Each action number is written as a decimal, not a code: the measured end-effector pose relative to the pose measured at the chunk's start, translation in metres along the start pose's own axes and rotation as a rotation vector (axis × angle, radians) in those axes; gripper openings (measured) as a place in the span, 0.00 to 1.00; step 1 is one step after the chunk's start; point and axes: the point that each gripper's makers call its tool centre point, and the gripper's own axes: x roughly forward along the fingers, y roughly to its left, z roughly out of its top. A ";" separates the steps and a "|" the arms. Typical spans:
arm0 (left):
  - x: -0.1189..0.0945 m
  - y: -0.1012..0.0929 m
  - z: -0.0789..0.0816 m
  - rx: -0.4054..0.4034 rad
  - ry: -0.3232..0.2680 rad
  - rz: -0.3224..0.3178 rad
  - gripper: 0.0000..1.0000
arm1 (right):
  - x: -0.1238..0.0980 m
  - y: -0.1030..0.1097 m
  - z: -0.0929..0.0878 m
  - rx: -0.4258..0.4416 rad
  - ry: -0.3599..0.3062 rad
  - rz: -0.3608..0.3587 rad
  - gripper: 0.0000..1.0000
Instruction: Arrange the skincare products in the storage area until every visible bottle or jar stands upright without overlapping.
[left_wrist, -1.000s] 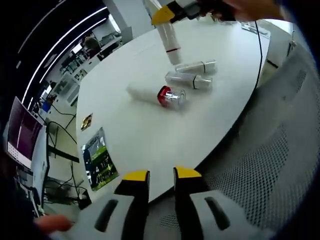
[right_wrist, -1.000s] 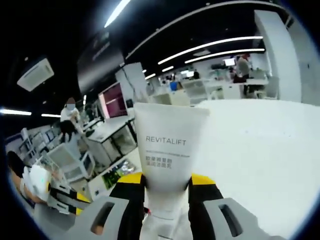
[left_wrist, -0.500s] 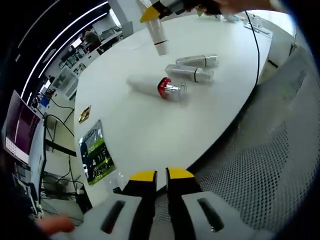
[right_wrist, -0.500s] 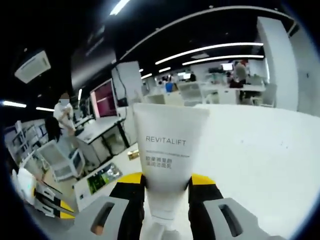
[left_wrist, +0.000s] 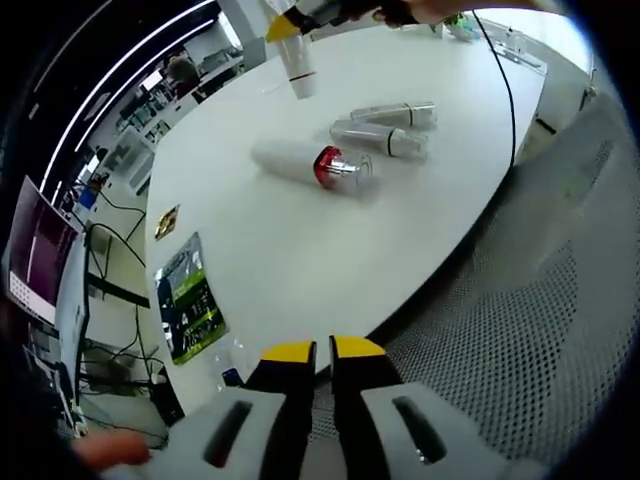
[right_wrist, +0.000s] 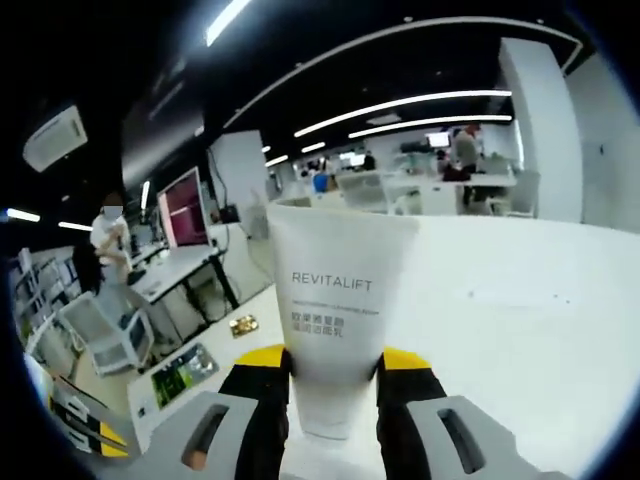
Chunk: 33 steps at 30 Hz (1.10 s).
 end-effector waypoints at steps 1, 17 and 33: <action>0.000 0.000 0.000 -0.001 0.001 0.000 0.00 | 0.002 -0.002 0.000 -0.003 0.000 -0.002 0.31; 0.000 0.001 -0.001 -0.007 0.009 0.001 0.00 | 0.034 -0.039 0.001 -0.026 -0.001 -0.111 0.31; 0.000 0.001 -0.003 -0.005 0.014 0.000 0.00 | 0.050 -0.050 -0.012 -0.050 0.014 -0.137 0.31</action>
